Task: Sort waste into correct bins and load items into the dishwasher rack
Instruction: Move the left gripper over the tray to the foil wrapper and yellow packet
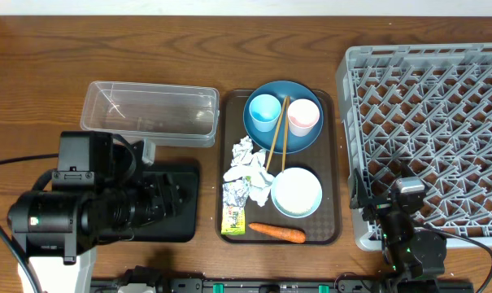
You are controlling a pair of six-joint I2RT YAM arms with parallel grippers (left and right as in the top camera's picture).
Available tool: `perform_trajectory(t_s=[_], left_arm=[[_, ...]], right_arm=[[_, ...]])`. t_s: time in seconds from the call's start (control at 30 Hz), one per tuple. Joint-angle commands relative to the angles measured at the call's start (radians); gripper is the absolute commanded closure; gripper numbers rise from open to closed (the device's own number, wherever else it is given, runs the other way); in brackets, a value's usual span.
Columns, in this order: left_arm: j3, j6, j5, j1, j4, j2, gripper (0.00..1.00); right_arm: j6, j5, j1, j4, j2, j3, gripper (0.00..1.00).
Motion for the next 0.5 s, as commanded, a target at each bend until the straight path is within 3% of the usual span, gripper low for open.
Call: perform_trajectory(t_s=[0.0,0.17,0.47], left_arm=[[-0.011,-0.009,-0.068,0.003,-0.008,-0.012,0.46],[-0.011,-0.041,-0.099,0.003,-0.005,-0.024,0.64],[-0.022,-0.077,-0.177,0.003,0.003,-0.031,0.65]], right_arm=[[-0.005,0.000,0.010,-0.004,-0.002,-0.002,0.01],[-0.005,0.000,0.010,-0.004,-0.002,-0.002,0.01],[-0.004,0.000,0.010,-0.004,-0.002,-0.002,0.01]])
